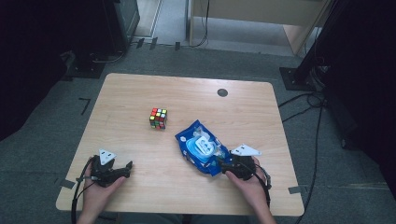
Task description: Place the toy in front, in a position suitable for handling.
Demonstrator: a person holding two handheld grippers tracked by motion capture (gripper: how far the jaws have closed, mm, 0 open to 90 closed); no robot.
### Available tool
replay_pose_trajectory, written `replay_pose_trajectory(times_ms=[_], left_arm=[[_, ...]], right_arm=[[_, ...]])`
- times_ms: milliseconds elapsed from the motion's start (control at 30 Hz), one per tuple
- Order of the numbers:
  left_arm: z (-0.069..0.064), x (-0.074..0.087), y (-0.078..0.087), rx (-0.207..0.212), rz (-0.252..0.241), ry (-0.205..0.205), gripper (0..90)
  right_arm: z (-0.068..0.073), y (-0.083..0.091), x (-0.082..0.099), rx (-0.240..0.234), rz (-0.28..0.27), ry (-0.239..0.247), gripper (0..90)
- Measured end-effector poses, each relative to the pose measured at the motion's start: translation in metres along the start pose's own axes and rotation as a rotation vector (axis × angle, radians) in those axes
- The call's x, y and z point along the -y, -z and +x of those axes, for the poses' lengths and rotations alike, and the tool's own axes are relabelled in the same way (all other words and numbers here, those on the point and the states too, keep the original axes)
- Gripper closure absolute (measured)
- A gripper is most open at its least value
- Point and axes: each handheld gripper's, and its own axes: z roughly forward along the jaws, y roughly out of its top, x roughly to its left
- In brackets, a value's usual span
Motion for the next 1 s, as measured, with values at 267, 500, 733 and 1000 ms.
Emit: replay_pose_trajectory(times_ms=[267,500,733,1000], left_arm=[[0.0,0.0,0.0,0.001,0.0,0.0,13.9],[0.0,0.0,0.0,0.003,-0.001,-0.003,13.9],[0.0,0.0,0.0,0.004,-0.001,-0.006,13.9],[0.0,0.0,0.0,0.004,-0.001,-0.005,13.9]], right_arm=[[0.013,0.002,-0.003,-0.017,0.036,0.01,40.2],[0.025,0.003,-0.005,-0.03,0.046,0.033,40.9],[0.036,0.003,-0.009,-0.062,0.044,0.066,41.2],[0.023,0.005,-0.025,-0.027,-0.046,-0.009,38.1]])
